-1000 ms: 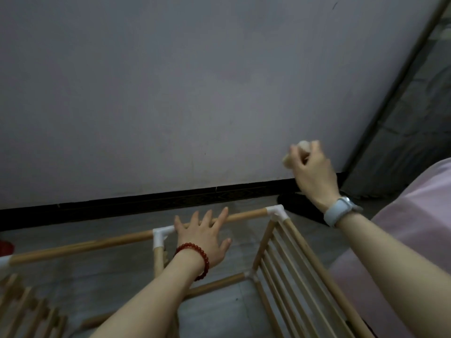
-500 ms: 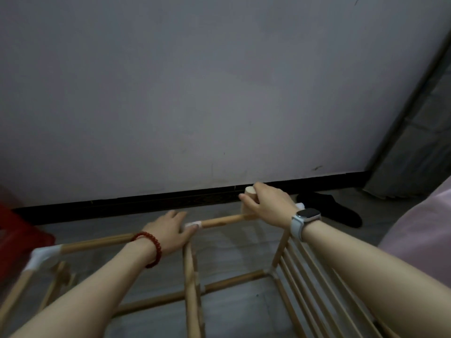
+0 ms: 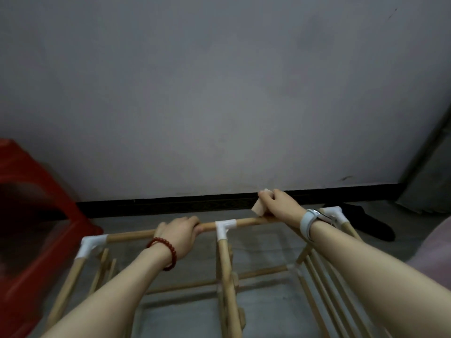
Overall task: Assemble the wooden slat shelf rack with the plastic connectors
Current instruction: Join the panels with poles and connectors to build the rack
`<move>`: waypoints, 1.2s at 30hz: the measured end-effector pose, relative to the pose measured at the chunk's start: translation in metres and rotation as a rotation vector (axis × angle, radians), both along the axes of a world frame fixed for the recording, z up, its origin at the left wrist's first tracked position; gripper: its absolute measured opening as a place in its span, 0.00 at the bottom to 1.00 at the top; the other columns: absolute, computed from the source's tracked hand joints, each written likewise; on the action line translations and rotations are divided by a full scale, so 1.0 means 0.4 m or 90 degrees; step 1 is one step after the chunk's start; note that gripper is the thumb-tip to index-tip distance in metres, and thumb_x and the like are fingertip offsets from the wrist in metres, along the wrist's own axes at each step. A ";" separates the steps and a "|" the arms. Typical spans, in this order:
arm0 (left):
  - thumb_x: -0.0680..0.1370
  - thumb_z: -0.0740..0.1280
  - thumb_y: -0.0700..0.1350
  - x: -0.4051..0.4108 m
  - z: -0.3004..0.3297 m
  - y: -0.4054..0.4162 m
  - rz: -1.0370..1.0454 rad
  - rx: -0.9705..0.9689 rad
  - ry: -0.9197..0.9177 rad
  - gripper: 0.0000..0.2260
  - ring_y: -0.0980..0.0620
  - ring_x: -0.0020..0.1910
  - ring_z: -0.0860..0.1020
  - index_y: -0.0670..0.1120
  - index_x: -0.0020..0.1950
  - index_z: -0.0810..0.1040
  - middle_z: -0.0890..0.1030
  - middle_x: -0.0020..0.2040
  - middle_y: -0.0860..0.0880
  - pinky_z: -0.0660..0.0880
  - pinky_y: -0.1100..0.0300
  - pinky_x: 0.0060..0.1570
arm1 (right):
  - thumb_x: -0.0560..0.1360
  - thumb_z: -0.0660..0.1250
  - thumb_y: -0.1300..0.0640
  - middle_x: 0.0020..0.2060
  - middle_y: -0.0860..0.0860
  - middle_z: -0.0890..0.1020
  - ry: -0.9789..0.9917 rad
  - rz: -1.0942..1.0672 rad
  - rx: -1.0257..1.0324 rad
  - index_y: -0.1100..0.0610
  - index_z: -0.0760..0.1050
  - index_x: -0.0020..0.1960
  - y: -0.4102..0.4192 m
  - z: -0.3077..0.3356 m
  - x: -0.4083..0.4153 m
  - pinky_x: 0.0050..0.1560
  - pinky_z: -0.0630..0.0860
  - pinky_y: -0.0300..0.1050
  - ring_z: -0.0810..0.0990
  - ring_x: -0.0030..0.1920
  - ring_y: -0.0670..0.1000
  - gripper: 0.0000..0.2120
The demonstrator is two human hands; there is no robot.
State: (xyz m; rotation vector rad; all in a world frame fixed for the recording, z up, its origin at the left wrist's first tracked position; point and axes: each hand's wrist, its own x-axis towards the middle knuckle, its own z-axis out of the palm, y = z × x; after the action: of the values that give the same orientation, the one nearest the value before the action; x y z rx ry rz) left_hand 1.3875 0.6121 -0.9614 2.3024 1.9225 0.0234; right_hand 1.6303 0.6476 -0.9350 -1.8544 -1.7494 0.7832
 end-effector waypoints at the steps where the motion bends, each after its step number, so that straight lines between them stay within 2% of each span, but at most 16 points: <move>1: 0.82 0.48 0.54 -0.007 0.023 -0.015 0.003 0.017 0.000 0.14 0.50 0.56 0.74 0.52 0.58 0.70 0.75 0.53 0.52 0.65 0.53 0.53 | 0.80 0.55 0.45 0.47 0.54 0.75 0.009 0.002 0.020 0.61 0.71 0.50 -0.018 0.021 -0.005 0.46 0.66 0.43 0.73 0.48 0.53 0.18; 4: 0.82 0.48 0.54 -0.028 0.093 -0.059 0.010 0.087 0.006 0.15 0.51 0.58 0.73 0.53 0.62 0.69 0.75 0.56 0.52 0.65 0.54 0.52 | 0.80 0.55 0.46 0.47 0.55 0.74 0.025 0.008 0.086 0.61 0.69 0.49 -0.068 0.087 -0.025 0.47 0.64 0.43 0.71 0.48 0.52 0.17; 9: 0.82 0.49 0.54 -0.074 0.189 -0.198 0.018 0.182 0.030 0.14 0.51 0.58 0.73 0.54 0.63 0.69 0.75 0.57 0.53 0.65 0.55 0.50 | 0.79 0.57 0.45 0.45 0.53 0.75 0.055 0.022 0.149 0.60 0.70 0.48 -0.192 0.179 -0.065 0.45 0.64 0.43 0.73 0.47 0.52 0.17; 16: 0.82 0.50 0.56 -0.104 0.187 -0.434 0.009 0.198 0.035 0.15 0.51 0.55 0.75 0.53 0.63 0.68 0.74 0.56 0.53 0.64 0.57 0.45 | 0.79 0.58 0.47 0.40 0.50 0.75 0.122 0.018 0.177 0.57 0.69 0.46 -0.402 0.148 -0.100 0.44 0.64 0.42 0.73 0.45 0.51 0.13; 18: 0.81 0.51 0.56 -0.103 0.179 -0.506 -0.004 0.172 0.020 0.14 0.51 0.53 0.76 0.53 0.63 0.68 0.74 0.56 0.53 0.65 0.58 0.43 | 0.79 0.59 0.47 0.42 0.52 0.77 0.136 0.015 0.169 0.57 0.69 0.46 -0.474 0.124 -0.097 0.45 0.65 0.43 0.74 0.46 0.52 0.13; 22: 0.81 0.52 0.56 -0.090 0.149 -0.611 -0.028 0.105 -0.005 0.13 0.50 0.50 0.77 0.53 0.62 0.67 0.73 0.56 0.53 0.66 0.58 0.41 | 0.79 0.60 0.49 0.37 0.45 0.76 0.157 -0.005 0.167 0.56 0.69 0.45 -0.599 0.073 -0.081 0.44 0.67 0.43 0.75 0.43 0.50 0.10; 25: 0.81 0.53 0.55 -0.082 0.096 -0.677 -0.043 0.054 -0.030 0.12 0.50 0.48 0.77 0.53 0.61 0.67 0.73 0.55 0.53 0.67 0.58 0.41 | 0.79 0.59 0.48 0.37 0.46 0.76 0.139 -0.007 0.120 0.59 0.70 0.48 -0.668 0.036 -0.072 0.45 0.68 0.44 0.75 0.45 0.51 0.13; 28: 0.81 0.55 0.55 -0.079 0.025 -0.737 -0.040 -0.033 -0.040 0.10 0.50 0.49 0.77 0.53 0.59 0.67 0.74 0.55 0.53 0.68 0.57 0.42 | 0.79 0.59 0.49 0.37 0.45 0.76 0.149 0.004 0.083 0.54 0.69 0.43 -0.731 -0.010 -0.050 0.45 0.70 0.45 0.76 0.41 0.48 0.11; 31: 0.80 0.57 0.54 -0.073 -0.008 -0.756 -0.001 -0.095 -0.071 0.07 0.54 0.45 0.74 0.54 0.56 0.68 0.73 0.53 0.54 0.67 0.59 0.42 | 0.78 0.59 0.47 0.37 0.46 0.79 0.140 -0.025 0.126 0.52 0.68 0.42 -0.762 -0.021 0.013 0.46 0.75 0.51 0.78 0.40 0.46 0.11; 33: 0.79 0.60 0.53 -0.062 0.003 -0.740 0.017 -0.117 -0.099 0.08 0.54 0.48 0.73 0.54 0.57 0.68 0.70 0.56 0.53 0.70 0.58 0.45 | 0.78 0.60 0.48 0.38 0.46 0.79 0.085 -0.020 0.120 0.53 0.69 0.44 -0.755 0.000 0.079 0.45 0.75 0.50 0.78 0.40 0.48 0.10; 35: 0.77 0.62 0.56 -0.037 0.008 -0.718 0.007 -0.103 -0.128 0.19 0.51 0.60 0.70 0.53 0.66 0.65 0.67 0.65 0.50 0.71 0.54 0.57 | 0.78 0.61 0.48 0.39 0.50 0.79 -0.022 0.005 0.083 0.55 0.70 0.46 -0.737 0.035 0.140 0.43 0.75 0.51 0.79 0.42 0.53 0.10; 36: 0.77 0.61 0.58 -0.011 0.009 -0.707 0.002 -0.089 -0.138 0.25 0.49 0.67 0.65 0.52 0.72 0.61 0.63 0.70 0.49 0.67 0.50 0.64 | 0.78 0.61 0.47 0.40 0.52 0.79 -0.087 -0.002 0.088 0.57 0.69 0.47 -0.724 0.062 0.169 0.42 0.75 0.51 0.79 0.42 0.55 0.12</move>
State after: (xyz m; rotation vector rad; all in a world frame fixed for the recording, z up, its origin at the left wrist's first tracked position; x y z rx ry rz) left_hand 1.3830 0.3291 -0.9579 2.1113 1.7625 0.1296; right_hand 1.6981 0.3579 -0.9102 -1.8546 -1.8346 0.5312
